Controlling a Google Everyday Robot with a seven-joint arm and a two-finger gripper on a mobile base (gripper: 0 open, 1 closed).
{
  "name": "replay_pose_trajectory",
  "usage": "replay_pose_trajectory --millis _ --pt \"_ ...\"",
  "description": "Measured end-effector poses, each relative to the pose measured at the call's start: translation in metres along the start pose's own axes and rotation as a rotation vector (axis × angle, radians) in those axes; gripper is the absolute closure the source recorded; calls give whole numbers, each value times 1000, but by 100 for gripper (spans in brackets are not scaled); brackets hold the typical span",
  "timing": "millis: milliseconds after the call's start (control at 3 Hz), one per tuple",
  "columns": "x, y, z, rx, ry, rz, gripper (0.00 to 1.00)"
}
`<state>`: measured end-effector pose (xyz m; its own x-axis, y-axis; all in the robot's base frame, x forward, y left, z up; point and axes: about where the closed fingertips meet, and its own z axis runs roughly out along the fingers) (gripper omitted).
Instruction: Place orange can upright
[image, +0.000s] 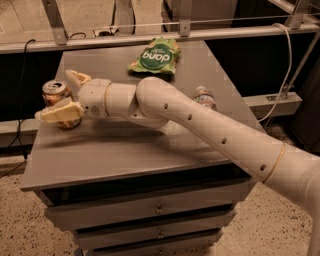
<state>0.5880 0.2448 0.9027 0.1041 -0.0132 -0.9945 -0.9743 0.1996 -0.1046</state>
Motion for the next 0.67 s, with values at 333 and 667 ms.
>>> replay_pose_trajectory --millis 333,667 --pt "3 1 -9 14 12 7 0" --pt "-1 -7 -21 5 52 -6 0"
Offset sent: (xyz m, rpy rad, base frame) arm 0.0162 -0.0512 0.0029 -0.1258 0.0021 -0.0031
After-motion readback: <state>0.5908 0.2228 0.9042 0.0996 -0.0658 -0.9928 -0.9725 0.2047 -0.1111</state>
